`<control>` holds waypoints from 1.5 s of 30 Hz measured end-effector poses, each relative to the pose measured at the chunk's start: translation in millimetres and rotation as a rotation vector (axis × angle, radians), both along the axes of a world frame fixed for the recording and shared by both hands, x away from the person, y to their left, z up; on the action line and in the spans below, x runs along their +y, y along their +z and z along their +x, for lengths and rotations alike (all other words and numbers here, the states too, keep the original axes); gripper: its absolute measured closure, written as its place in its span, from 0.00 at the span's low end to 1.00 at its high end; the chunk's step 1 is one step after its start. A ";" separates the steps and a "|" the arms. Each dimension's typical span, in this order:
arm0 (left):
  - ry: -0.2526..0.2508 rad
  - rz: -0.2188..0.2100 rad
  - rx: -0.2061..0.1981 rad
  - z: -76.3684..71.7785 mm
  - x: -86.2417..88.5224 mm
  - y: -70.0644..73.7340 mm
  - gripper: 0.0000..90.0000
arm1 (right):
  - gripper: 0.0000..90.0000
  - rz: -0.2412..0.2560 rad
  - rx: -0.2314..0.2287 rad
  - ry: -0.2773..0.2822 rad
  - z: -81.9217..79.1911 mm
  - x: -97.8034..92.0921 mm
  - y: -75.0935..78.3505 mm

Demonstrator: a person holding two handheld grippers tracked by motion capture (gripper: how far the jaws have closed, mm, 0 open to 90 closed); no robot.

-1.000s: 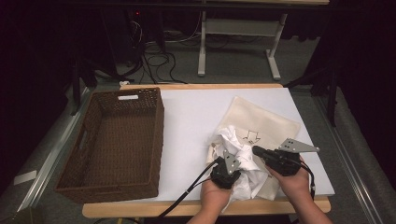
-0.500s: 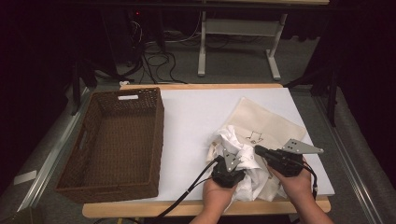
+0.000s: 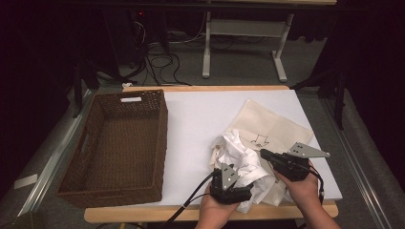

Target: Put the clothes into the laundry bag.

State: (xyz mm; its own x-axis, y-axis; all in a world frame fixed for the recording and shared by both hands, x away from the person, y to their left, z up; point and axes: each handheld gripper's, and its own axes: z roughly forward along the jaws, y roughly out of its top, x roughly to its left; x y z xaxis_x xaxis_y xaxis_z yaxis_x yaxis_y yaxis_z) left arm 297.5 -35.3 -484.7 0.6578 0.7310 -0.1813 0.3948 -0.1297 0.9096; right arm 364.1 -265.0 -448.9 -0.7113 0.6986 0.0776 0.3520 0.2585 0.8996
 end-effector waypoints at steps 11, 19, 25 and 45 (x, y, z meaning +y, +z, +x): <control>0.020 0.053 0.024 22.7 -22.0 -1.5 0.88 | 0.99 0.005 -0.007 -0.001 0.1 -0.3 0.0; 0.109 0.069 0.086 52.4 -38.3 -8.2 0.86 | 0.99 0.018 -0.022 -0.001 -2.0 -2.2 3.4; 0.100 0.009 0.037 50.1 -37.7 -7.7 0.64 | 0.99 0.024 -0.031 -0.004 -3.5 -5.2 4.8; 0.023 -0.030 -0.007 12.8 7.6 -18.8 0.44 | 0.99 0.011 -0.037 -0.013 -3.4 -4.7 2.1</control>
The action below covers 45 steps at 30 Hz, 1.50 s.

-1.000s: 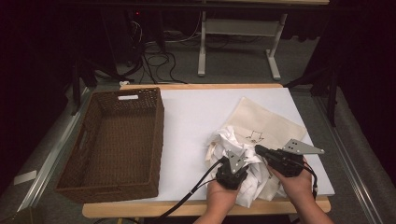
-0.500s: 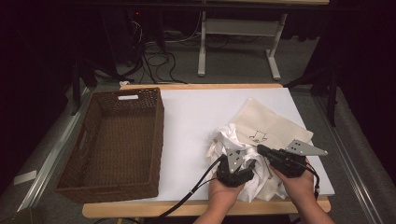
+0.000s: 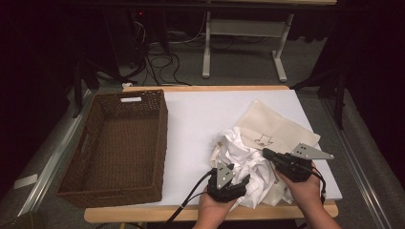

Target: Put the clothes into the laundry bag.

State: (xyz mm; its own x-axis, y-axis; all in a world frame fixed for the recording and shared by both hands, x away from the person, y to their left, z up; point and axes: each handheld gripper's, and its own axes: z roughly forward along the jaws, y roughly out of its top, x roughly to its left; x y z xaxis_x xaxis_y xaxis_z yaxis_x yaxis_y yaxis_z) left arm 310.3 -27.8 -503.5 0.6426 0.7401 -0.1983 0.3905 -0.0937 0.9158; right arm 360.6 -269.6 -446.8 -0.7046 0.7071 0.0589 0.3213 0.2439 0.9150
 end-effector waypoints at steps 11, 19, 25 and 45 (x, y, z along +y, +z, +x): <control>-0.053 -0.007 0.025 10.2 -25.5 -1.9 0.96 | 0.99 -0.002 -0.002 0.009 -0.3 1.5 -0.8; -0.054 0.025 0.001 17.0 -50.2 10.0 0.96 | 0.99 -0.002 -0.003 0.012 0.1 1.4 -0.6; -0.032 0.033 0.015 27.9 -64.3 7.0 0.96 | 0.99 0.001 -0.004 0.009 -0.5 0.8 -0.3; 0.032 -0.020 -0.060 13.2 7.4 16.2 0.54 | 0.99 0.001 -0.010 0.007 -1.2 -2.8 -1.0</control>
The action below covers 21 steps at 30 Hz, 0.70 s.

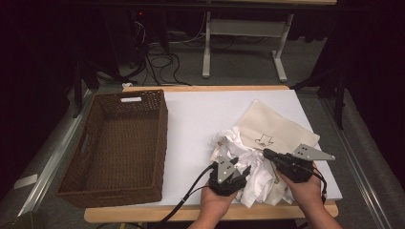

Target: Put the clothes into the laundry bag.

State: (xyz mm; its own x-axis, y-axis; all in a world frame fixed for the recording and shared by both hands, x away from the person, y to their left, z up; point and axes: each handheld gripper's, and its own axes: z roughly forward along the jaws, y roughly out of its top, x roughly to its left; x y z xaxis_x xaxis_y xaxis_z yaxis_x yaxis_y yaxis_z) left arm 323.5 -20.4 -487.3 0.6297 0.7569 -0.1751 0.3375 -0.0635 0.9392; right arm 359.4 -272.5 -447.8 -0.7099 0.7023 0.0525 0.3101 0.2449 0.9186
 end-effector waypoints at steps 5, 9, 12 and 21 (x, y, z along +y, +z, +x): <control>0.090 -0.001 -0.002 14.0 19.4 3.9 0.39 | 0.99 -0.002 0.001 0.000 0.1 1.0 -0.4; 0.134 0.013 0.028 30.3 22.1 5.6 0.26 | 0.99 0.002 0.007 -0.003 0.0 0.8 -0.6; 0.100 0.012 0.098 43.1 17.8 0.8 0.29 | 0.99 0.003 0.007 -0.002 0.5 1.1 -0.8; 0.079 0.013 0.062 37.4 12.5 -2.4 0.91 | 0.99 -0.001 0.002 0.000 1.7 1.4 -1.9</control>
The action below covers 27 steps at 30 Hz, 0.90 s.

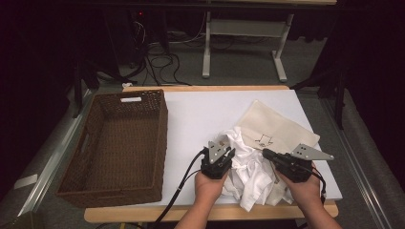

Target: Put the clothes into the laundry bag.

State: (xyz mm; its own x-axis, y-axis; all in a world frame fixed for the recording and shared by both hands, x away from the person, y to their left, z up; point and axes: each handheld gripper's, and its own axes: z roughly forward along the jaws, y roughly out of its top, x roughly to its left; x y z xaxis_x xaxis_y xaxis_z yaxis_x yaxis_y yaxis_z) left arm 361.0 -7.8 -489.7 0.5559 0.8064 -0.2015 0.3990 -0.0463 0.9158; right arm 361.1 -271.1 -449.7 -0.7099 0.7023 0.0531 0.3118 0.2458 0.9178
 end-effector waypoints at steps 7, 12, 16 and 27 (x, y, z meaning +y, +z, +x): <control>-0.077 0.037 -0.051 -26.4 -13.7 -0.2 0.94 | 0.99 -0.004 0.003 -0.006 0.2 0.3 -0.1; -0.137 0.092 -0.045 -32.4 -34.0 -6.5 0.94 | 0.99 -0.006 0.009 -0.006 0.3 2.3 -0.5; -0.144 0.106 -0.013 -24.6 -43.9 -10.2 0.94 | 0.99 -0.006 0.006 -0.002 0.2 2.5 -0.6; -0.149 0.075 0.014 -15.6 -44.2 -8.4 0.65 | 0.99 -0.004 0.003 0.000 0.4 0.2 -0.9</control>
